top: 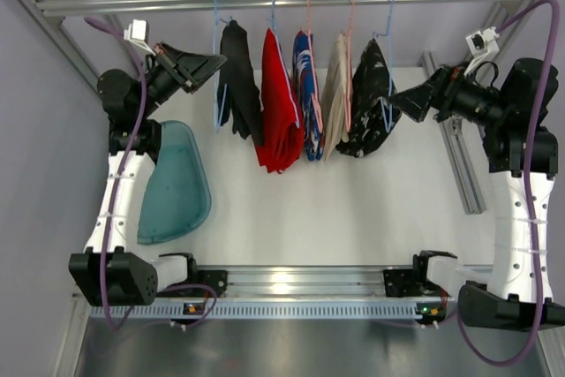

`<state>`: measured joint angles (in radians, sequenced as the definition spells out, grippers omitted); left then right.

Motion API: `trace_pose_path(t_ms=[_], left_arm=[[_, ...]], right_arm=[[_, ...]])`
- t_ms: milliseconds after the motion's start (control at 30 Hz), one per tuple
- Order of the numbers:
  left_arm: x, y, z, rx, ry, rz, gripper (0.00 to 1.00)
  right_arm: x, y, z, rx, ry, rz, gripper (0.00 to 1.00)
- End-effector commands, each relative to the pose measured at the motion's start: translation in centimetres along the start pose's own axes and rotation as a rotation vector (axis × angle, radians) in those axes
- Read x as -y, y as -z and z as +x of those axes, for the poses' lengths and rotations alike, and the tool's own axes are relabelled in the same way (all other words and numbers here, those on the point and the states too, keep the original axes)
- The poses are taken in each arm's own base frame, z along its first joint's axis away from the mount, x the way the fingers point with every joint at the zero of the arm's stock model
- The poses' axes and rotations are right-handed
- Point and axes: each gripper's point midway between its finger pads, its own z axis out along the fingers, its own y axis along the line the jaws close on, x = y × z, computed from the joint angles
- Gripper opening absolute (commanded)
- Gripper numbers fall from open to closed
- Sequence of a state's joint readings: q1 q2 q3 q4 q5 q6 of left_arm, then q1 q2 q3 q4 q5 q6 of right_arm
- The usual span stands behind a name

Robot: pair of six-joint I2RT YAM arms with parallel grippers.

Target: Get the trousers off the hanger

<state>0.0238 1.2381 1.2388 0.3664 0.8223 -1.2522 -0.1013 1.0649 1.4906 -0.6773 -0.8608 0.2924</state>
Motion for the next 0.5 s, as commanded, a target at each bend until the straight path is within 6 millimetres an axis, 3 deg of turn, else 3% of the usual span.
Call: trace_pose_path(t_ms=[0, 133, 200, 233, 267, 333, 367, 467], left_arm=[[10.7, 2.7, -0.5, 0.107, -0.396, 0.268, 0.00], [11.8, 4.4, 1.0, 0.111, -0.454, 0.283, 0.00], [11.1, 4.9, 1.9, 0.100, -0.454, 0.275, 0.00], [11.8, 5.6, 2.4, 0.105, -0.468, 0.287, 0.00], [11.0, 5.8, 2.9, 0.098, -0.455, 0.274, 0.00], [11.5, 6.7, 3.9, 0.096, -0.477, 0.280, 0.00], [10.5, 6.8, 4.3, 0.092, -0.466, 0.251, 0.00], [10.5, 7.8, 5.3, 0.089, -0.499, 0.237, 0.00]], right_arm=[[-2.6, 0.4, -3.6, 0.095, 0.020, -0.086, 0.99], [-4.0, 0.0, -4.7, 0.110, 0.025, -0.135, 0.99], [-4.9, -0.4, -5.1, 0.116, 0.035, -0.156, 0.99], [-5.2, -0.7, -5.4, 0.118, 0.039, -0.164, 0.99], [-5.5, -0.9, -5.6, 0.117, 0.041, -0.170, 0.99], [-6.5, -2.0, -5.8, 0.104, 0.046, -0.201, 1.00], [-6.8, -2.3, -6.0, 0.106, 0.049, -0.207, 0.99], [-8.5, -4.1, -6.3, 0.105, 0.068, -0.241, 0.99]])
